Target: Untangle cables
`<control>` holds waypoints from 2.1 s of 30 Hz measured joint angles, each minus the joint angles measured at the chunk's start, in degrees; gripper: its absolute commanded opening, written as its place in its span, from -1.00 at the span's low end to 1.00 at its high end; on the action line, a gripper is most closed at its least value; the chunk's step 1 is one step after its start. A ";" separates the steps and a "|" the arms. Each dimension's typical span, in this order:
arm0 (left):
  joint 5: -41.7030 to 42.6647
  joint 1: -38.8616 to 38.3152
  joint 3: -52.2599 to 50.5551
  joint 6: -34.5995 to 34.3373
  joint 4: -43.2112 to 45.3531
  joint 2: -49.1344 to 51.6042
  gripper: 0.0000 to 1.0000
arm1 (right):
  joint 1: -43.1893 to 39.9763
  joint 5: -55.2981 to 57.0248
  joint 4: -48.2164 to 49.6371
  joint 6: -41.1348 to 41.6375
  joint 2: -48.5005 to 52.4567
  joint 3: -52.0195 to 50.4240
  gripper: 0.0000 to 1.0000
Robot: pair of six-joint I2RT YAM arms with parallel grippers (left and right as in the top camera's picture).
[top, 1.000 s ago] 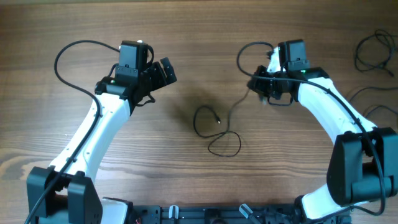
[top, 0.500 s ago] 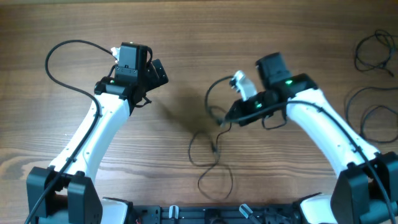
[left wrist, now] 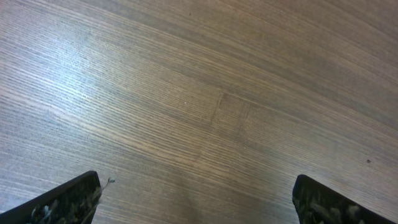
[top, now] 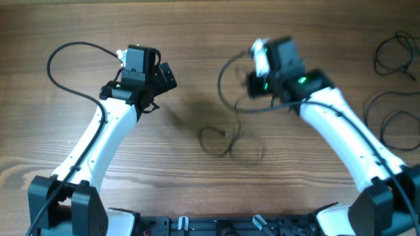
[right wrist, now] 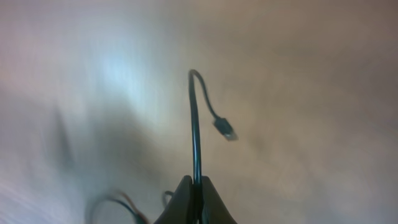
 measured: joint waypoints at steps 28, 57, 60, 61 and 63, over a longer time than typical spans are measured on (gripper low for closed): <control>0.00 0.00 0.00 0.00 -0.15 0.00 1.00 | -0.42 9.84 9.81 6.03 9.22 -1.79 0.99; 0.00 0.00 0.00 0.00 -0.13 0.00 1.00 | 0.96 25.73 22.88 26.67 31.45 -0.92 -0.43; 0.00 0.00 0.00 0.00 -0.15 0.00 1.00 | 2.69 30.08 22.27 23.78 32.63 0.00 -0.91; 0.00 0.00 0.00 0.00 -0.11 0.00 1.00 | 2.91 30.47 21.59 23.04 32.79 0.28 -0.91; 0.00 0.00 0.00 0.00 -0.15 0.00 1.00 | 3.15 30.25 19.34 22.34 32.79 0.92 -0.91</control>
